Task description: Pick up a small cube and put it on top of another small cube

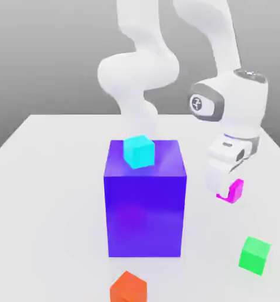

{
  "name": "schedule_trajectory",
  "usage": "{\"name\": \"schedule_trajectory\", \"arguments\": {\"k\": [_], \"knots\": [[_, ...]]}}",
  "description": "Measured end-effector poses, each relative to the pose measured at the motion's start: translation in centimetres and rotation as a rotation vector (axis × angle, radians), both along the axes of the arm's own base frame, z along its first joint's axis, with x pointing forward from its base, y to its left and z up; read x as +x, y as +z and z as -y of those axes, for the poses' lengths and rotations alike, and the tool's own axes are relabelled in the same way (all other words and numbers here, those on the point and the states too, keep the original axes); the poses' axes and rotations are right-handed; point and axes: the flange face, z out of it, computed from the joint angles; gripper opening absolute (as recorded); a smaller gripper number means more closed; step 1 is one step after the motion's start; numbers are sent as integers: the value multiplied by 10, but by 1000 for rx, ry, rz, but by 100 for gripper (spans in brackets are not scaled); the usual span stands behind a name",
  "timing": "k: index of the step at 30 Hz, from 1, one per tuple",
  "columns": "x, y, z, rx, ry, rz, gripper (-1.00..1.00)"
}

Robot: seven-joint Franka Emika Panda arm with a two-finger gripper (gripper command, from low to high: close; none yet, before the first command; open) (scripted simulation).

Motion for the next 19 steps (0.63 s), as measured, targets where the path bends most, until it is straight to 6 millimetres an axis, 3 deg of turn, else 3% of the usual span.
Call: {"name": "schedule_trajectory", "arguments": {"k": [10, 14, 15, 19], "knots": [[103, 29, -18, 10, 256, -15, -100], [111, -11, -20, 13, 281, -16, -100], [111, -24, -20, 13, 282, -16, 100], [111, -24, -20, 13, 282, -16, 100]]}}
